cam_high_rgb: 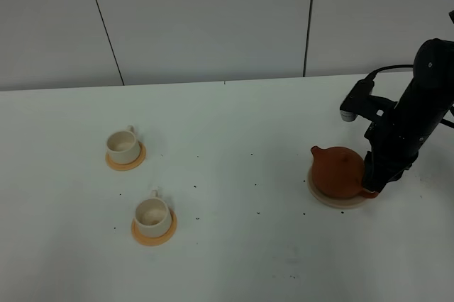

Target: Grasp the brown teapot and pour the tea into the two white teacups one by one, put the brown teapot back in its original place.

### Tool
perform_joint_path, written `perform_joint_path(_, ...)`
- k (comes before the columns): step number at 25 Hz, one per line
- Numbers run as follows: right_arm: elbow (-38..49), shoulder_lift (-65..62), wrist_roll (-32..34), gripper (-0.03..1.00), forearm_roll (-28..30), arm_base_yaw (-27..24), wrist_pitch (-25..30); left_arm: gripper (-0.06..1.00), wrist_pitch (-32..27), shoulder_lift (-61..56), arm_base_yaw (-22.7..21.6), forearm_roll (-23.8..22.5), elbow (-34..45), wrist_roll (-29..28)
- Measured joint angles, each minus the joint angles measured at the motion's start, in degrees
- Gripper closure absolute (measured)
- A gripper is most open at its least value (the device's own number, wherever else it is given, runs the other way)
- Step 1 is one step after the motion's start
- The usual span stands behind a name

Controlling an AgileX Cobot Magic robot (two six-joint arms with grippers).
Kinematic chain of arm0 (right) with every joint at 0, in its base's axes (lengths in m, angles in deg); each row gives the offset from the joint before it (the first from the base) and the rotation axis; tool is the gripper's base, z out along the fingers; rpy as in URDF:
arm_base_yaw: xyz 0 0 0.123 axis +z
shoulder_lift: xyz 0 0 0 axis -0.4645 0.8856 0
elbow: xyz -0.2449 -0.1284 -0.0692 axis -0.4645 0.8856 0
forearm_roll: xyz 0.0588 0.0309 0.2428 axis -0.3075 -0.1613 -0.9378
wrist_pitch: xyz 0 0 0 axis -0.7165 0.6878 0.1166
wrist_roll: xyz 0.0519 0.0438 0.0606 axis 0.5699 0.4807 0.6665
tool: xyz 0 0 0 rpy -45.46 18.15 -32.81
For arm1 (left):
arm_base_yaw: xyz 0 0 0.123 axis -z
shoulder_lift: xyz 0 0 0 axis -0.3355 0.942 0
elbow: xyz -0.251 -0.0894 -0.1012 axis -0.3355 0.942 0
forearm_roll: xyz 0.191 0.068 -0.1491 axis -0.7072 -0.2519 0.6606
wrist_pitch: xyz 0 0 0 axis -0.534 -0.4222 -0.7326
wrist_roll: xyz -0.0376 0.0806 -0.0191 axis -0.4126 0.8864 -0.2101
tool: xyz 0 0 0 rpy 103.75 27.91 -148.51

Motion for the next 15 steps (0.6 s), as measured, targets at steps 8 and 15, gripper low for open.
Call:
perform_joint_path(8, 0.0, 0.1, 0.0, 0.74, -0.2, 0.0, 0.0, 0.72, 0.0, 0.0, 0.0, 0.0, 0.0, 0.0)
perform_joint_path(15, -0.1, 0.1, 0.0, 0.86, -0.2, -0.1, -0.4, 0.72, 0.0, 0.0, 0.0, 0.0, 0.0, 0.0)
